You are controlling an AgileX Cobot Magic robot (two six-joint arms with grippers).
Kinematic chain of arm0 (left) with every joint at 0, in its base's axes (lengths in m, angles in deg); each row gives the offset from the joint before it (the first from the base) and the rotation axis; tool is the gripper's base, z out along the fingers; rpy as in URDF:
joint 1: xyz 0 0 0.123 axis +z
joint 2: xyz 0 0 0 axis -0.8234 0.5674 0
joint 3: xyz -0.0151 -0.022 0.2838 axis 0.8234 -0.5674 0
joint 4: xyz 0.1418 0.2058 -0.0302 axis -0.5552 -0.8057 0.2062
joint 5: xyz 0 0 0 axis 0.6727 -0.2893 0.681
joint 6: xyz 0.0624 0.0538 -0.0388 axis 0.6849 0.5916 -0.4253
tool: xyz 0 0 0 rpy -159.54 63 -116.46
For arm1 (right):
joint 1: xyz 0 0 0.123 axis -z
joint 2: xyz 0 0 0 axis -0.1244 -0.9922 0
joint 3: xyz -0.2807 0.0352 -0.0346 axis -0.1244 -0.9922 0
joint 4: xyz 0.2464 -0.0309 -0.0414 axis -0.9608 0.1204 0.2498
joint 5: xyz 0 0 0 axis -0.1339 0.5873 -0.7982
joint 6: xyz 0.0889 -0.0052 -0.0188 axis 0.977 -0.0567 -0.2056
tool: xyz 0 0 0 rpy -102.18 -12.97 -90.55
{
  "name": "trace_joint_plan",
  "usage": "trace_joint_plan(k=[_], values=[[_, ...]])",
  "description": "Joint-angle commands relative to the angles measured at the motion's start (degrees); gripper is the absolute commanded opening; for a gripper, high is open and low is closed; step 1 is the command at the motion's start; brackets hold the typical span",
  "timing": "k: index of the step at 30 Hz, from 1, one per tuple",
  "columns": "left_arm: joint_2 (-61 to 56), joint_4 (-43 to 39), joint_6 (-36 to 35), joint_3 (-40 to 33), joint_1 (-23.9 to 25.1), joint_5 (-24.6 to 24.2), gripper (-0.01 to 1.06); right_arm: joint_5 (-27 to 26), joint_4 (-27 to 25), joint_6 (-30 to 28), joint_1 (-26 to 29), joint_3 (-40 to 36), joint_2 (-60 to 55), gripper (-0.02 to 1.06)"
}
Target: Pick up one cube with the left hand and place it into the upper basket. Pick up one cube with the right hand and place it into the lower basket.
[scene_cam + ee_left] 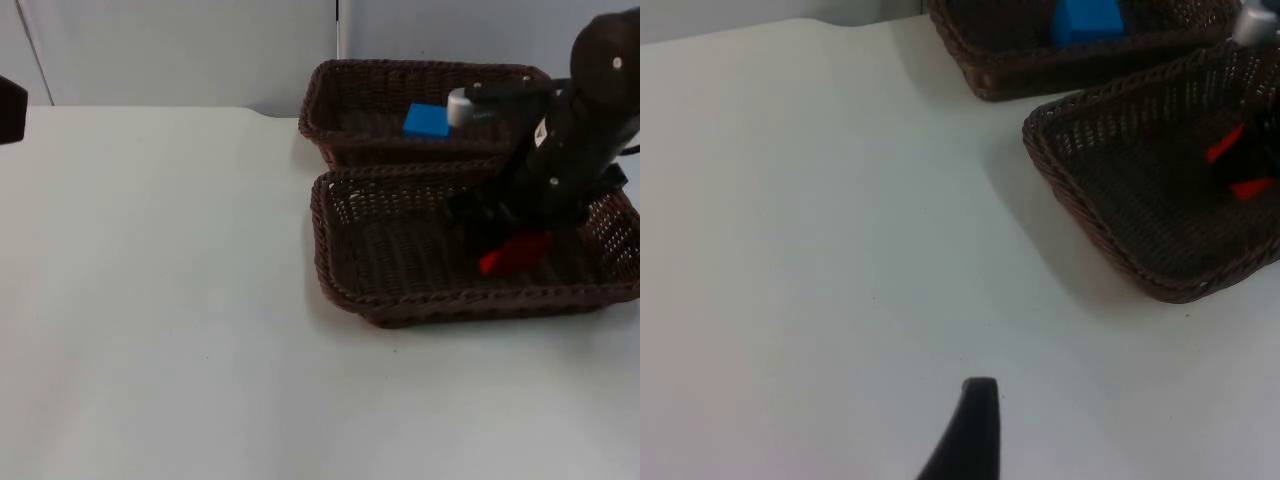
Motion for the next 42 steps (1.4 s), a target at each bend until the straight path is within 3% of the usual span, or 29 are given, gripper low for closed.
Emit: trace_joint_plan(k=[1,5,8,9,12,13,14,15,17,29,38,42], values=[[-0.35,0.42,-0.04,-0.30,0.11,0.86,0.79,-1.40,0.11,-0.52,0.08,0.26,-0.33,0.00],[-0.35,0.42,-0.04,-0.30,0.11,0.86,0.79,-2.23,0.11,-0.52,0.08,0.26,-1.18,0.01],[-0.35,0.42,-0.04,-0.30,0.11,0.86,0.79,-2.12,0.11,-0.52,0.08,0.26,-1.70,0.15],[-0.35,0.42,-0.04,-0.30,0.11,0.86,0.79,-2.12,0.11,-0.52,0.08,0.26,-1.70,0.15],[-0.35,0.42,-0.04,-0.30,0.11,0.86,0.79,-1.99,0.11,-0.52,0.08,0.26,-1.81,0.43],[-0.35,0.42,-0.04,-0.30,0.11,0.86,0.79,-1.99,0.11,-0.52,0.08,0.26,-1.81,0.43],[-0.35,0.42,-0.04,-0.30,0.11,0.86,0.79,-2.11,0.11,-0.52,0.08,0.26,-1.81,0.58],[-0.35,0.42,-0.04,-0.30,0.11,0.86,0.79,-2.11,0.11,-0.52,0.08,0.26,-1.70,0.66],[-0.35,0.42,-0.04,-0.30,0.11,0.86,0.79,-2.11,0.11,-0.52,0.08,0.26,-1.62,0.75],[-0.35,0.42,-0.04,-0.30,0.11,0.86,0.79,0.11,0.23,-0.52,0.08,0.26,-1.48,0.78],[-0.35,0.20,-0.04,-0.30,0.11,0.86,0.79,2.10,0.38,-0.52,-0.04,0.26,5.52,0.78],[-0.35,0.20,-0.04,-0.30,0.11,1.01,0.79,7.03,0.38,-0.52,-0.04,0.26,12.83,0.78]])
